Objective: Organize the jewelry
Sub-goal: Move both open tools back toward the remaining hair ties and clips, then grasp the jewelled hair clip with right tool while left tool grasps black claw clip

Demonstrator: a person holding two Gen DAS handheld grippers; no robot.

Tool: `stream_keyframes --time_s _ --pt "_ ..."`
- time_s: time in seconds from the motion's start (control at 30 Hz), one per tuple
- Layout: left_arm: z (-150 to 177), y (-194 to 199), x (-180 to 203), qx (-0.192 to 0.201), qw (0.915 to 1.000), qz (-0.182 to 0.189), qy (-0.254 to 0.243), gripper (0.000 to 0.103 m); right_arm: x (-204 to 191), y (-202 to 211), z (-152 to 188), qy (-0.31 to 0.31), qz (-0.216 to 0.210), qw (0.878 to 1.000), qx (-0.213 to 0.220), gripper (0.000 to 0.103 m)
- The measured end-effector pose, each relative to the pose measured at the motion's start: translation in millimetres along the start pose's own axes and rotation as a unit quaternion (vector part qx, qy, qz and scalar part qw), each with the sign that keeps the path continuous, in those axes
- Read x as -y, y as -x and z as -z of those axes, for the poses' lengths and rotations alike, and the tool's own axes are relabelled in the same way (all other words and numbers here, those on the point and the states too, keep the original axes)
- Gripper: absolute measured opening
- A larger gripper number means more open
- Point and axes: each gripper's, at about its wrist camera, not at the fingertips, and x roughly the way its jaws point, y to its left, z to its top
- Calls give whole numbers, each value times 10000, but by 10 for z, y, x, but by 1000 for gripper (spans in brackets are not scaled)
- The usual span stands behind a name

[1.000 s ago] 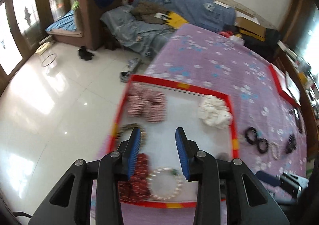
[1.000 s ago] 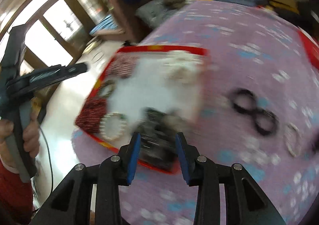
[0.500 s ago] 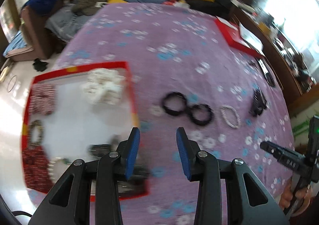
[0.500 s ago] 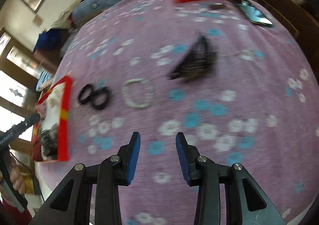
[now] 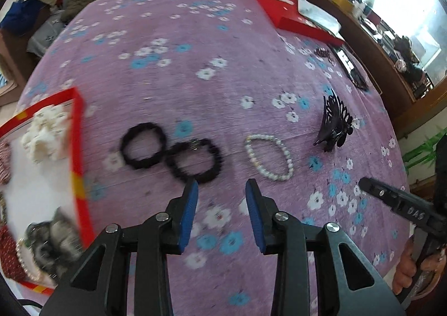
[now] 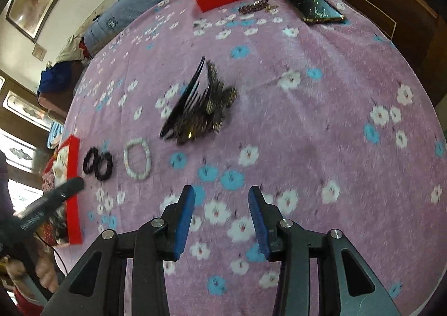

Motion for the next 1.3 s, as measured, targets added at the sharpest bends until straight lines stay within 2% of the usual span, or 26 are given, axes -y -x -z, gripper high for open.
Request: stream_keyframes --time_s 0.23,0.43,0.87,0.93,0.97,1.1,1.3 --pt "-152 -383 272 -181 9997 -13 -160 30 21 -43 -409 -45 -48 9996 261 43" --pt "-189 -628 355 -340 9993 17 -152 28 -37 -211 -602 12 -110 9997 213 43" --pt "-217 -665 423 -142 9996 -167 -185 28 -97 -473 -729 63 133 9999 59 43" --pt "-221 -677 450 -132 9992 -296 -231 21 -88 -485 -724 43 132 9999 51 34" --pt "-221 -681 457 -126 9989 -375 -267 4 -87 -488 -718 31 102 9999 36 25" --pt "-196 -649 419 -179 9994 -234 -160 5 -125 -440 -672 149 143 9997 89 18" --pt "-117 -393 364 -41 10000 6 -20 5 -158 -237 -545 230 116 9994 239 16"
